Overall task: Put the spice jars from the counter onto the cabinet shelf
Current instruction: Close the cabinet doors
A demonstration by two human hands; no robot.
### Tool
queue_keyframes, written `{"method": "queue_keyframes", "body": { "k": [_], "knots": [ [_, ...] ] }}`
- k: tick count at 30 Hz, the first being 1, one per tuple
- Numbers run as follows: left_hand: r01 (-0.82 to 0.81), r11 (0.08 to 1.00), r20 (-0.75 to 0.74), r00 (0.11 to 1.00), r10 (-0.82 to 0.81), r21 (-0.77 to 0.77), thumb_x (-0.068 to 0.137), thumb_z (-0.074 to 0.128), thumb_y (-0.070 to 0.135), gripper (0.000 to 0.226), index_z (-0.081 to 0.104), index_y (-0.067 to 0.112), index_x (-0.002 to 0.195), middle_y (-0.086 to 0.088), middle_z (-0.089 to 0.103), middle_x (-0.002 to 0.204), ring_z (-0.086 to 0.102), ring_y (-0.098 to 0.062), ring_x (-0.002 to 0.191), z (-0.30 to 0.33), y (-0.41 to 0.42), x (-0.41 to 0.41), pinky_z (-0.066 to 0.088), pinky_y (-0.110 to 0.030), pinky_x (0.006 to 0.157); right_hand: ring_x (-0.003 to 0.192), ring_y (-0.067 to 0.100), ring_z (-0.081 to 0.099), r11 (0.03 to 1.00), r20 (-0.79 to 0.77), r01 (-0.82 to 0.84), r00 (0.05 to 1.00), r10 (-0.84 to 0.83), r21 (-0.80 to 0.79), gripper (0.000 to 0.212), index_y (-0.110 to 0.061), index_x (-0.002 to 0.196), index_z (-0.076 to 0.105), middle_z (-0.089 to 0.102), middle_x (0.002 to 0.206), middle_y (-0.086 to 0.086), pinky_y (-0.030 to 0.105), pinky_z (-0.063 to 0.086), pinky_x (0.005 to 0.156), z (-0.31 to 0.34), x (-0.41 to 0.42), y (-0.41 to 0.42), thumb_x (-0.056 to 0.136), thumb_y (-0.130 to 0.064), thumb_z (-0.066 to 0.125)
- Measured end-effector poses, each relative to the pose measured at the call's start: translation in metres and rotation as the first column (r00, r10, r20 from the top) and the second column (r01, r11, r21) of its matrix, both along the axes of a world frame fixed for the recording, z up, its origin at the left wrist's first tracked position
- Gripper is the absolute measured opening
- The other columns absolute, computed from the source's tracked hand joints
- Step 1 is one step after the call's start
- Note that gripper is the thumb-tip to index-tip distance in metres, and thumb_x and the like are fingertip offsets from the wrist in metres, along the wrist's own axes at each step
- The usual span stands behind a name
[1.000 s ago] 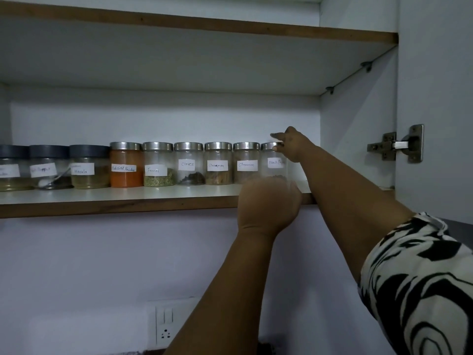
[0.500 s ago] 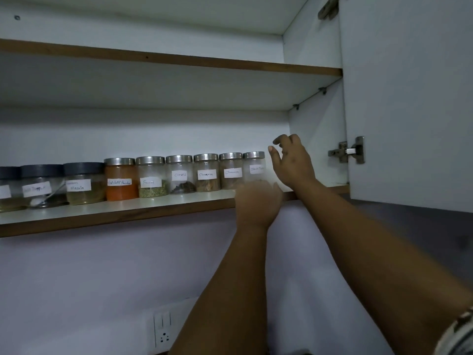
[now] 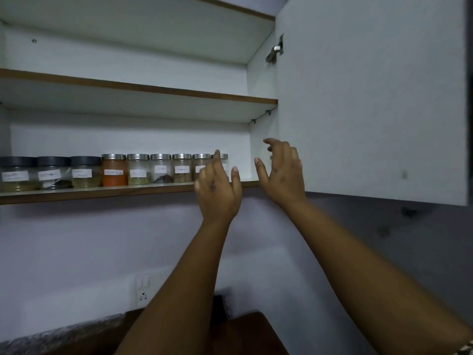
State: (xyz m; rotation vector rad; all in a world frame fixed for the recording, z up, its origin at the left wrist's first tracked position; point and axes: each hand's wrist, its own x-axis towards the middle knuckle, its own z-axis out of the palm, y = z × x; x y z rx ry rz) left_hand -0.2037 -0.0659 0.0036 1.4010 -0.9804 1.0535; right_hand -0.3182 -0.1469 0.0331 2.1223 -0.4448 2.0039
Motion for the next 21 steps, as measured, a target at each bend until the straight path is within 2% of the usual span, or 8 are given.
{"method": "queue_keyframes", "body": {
  "k": [4,8,11,14,15,17,19,21],
  "knots": [
    [0.140,0.990,-0.145,0.979,-0.140,-0.008,0.095,0.049,0.035,0.063,0.030,0.007,0.148,-0.011,0.043,0.145,0.040,-0.032,0.131,-0.023,0.000,-0.098,0.038,-0.047,0.101,0.110,0.024,0.050,0.985,0.041,0.131,0.991,-0.127,-0.113,0.043,-0.015,0.128,0.054,0.055,0.117,0.008,0.038,0.041,0.088,-0.004,-0.096,0.018,0.088,-0.030,0.059],
    [0.251,0.958,-0.072,0.967,-0.243,0.138,0.096,0.046,0.038,0.069,0.018,0.012,0.153,-0.007,0.028,0.156,0.029,-0.028,0.140,-0.052,-0.010,-0.193,0.030,-0.044,0.110,0.124,0.030,0.043,0.955,0.210,0.294,0.937,-0.278,-0.047,0.046,-0.011,0.129,0.052,0.049,0.128,0.014,0.042,0.036,0.100,-0.008,-0.197,0.009,0.087,-0.028,0.059],
    [0.365,0.908,-0.069,0.931,-0.359,0.208,0.100,0.042,0.036,0.068,0.009,0.012,0.154,-0.002,0.013,0.161,0.013,-0.021,0.148,-0.049,-0.017,-0.239,0.021,-0.038,0.117,0.141,0.035,0.024,0.927,0.231,0.316,0.905,-0.358,0.201,0.071,-0.010,0.146,0.033,0.032,0.149,0.018,0.048,0.026,0.113,-0.009,-0.246,-0.006,0.085,-0.030,0.064],
    [0.447,0.863,-0.079,0.894,-0.442,0.236,0.100,0.041,0.033,0.067,0.007,0.011,0.154,-0.002,0.010,0.162,0.008,-0.018,0.149,-0.032,-0.013,-0.271,0.019,-0.036,0.118,0.145,0.036,0.015,0.833,0.092,0.118,0.976,-0.199,0.540,0.098,-0.014,0.155,0.002,0.013,0.159,0.018,0.048,0.023,0.115,-0.009,-0.266,-0.018,0.085,-0.029,0.070],
    [0.467,0.852,-0.081,0.883,-0.461,0.236,0.100,0.042,0.033,0.067,0.007,0.011,0.154,-0.002,0.011,0.162,0.008,-0.018,0.149,-0.028,-0.010,-0.278,0.018,-0.036,0.118,0.144,0.036,0.022,0.770,0.070,0.014,0.995,-0.076,0.638,0.095,-0.015,0.155,0.001,0.018,0.158,0.017,0.045,0.027,0.113,-0.009,-0.268,-0.020,0.089,-0.026,0.067],
    [0.490,0.841,-0.087,0.871,-0.484,0.231,0.100,0.043,0.034,0.067,0.009,0.011,0.154,-0.004,0.013,0.161,0.010,-0.019,0.148,-0.025,-0.003,-0.286,0.019,-0.035,0.118,0.131,0.036,0.044,0.676,0.097,-0.121,0.993,0.074,0.727,0.070,-0.012,0.152,0.015,0.041,0.147,0.017,0.039,0.042,0.098,-0.010,-0.270,-0.017,0.096,-0.022,0.057],
    [0.494,0.838,-0.086,0.869,-0.488,0.233,0.099,0.043,0.036,0.067,0.012,0.011,0.153,-0.004,0.017,0.159,0.013,-0.019,0.147,-0.030,0.004,-0.285,0.022,-0.035,0.117,0.115,0.037,0.056,0.695,0.088,-0.089,0.995,0.037,0.713,0.048,-0.006,0.141,0.029,0.053,0.133,0.020,0.034,0.046,0.080,-0.014,-0.265,-0.005,0.100,-0.020,0.050],
    [0.477,0.846,-0.076,0.878,-0.473,0.237,0.100,0.042,0.038,0.063,0.018,0.012,0.152,-0.004,0.024,0.157,0.018,-0.018,0.145,-0.039,0.013,-0.279,0.026,-0.033,0.115,0.108,0.035,0.059,0.726,0.064,-0.056,0.998,0.016,0.685,0.042,-0.006,0.137,0.032,0.058,0.127,0.018,0.031,0.044,0.074,-0.018,-0.253,0.016,0.100,-0.018,0.048]
  ]
}}
